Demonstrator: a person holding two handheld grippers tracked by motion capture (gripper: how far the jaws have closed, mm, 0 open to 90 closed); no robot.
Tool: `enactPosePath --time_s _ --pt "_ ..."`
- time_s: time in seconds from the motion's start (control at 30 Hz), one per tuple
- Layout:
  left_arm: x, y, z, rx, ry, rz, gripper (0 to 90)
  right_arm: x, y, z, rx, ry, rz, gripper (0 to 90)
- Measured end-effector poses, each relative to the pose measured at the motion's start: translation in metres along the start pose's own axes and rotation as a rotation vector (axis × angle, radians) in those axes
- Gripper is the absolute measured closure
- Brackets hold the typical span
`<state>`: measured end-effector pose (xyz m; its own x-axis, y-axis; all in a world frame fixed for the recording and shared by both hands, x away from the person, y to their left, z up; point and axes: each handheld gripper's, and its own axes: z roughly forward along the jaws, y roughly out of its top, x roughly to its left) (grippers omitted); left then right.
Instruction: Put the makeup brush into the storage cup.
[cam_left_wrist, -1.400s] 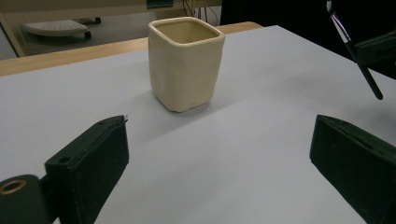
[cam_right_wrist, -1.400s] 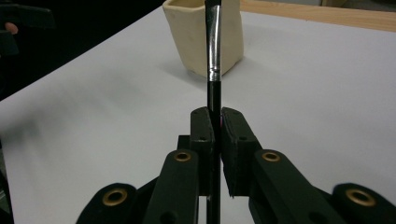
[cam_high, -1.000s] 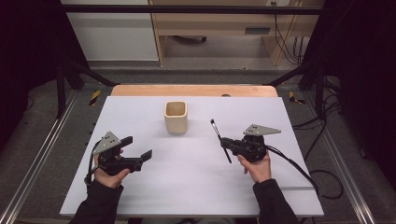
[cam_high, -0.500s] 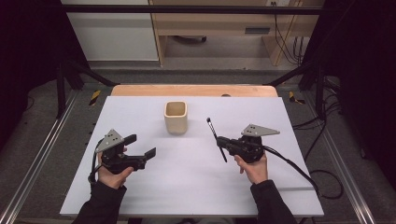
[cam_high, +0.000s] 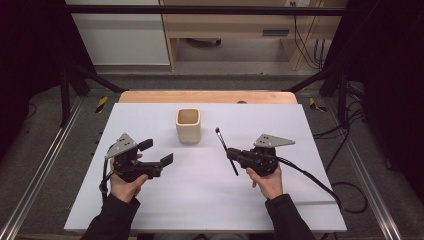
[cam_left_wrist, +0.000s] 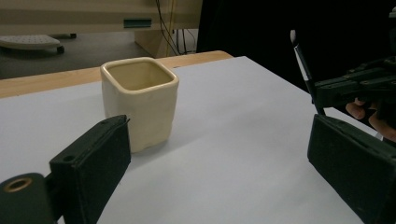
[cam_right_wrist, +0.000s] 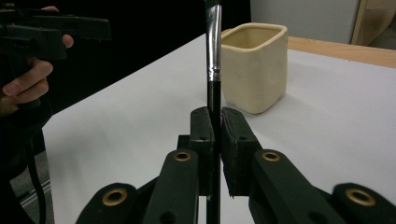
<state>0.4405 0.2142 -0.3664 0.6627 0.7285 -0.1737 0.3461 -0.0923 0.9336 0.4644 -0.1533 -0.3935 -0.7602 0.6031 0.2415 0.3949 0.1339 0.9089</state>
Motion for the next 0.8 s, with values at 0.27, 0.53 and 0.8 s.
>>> enactPosePath --time_s 0.27,0.53,0.8 --pt "-0.012 0.008 0.014 -0.009 -0.028 0.004 6.0 0.001 0.000 0.000 -0.011 0.005 0.003 84.0" --pt "-0.024 0.017 0.030 -0.026 -0.063 -0.005 6.6 0.002 -0.001 0.001 -0.010 0.008 0.000 84.1" --pt "-0.029 0.021 0.042 -0.031 -0.077 -0.012 7.2 0.003 -0.001 0.001 -0.011 0.009 0.003 84.1"
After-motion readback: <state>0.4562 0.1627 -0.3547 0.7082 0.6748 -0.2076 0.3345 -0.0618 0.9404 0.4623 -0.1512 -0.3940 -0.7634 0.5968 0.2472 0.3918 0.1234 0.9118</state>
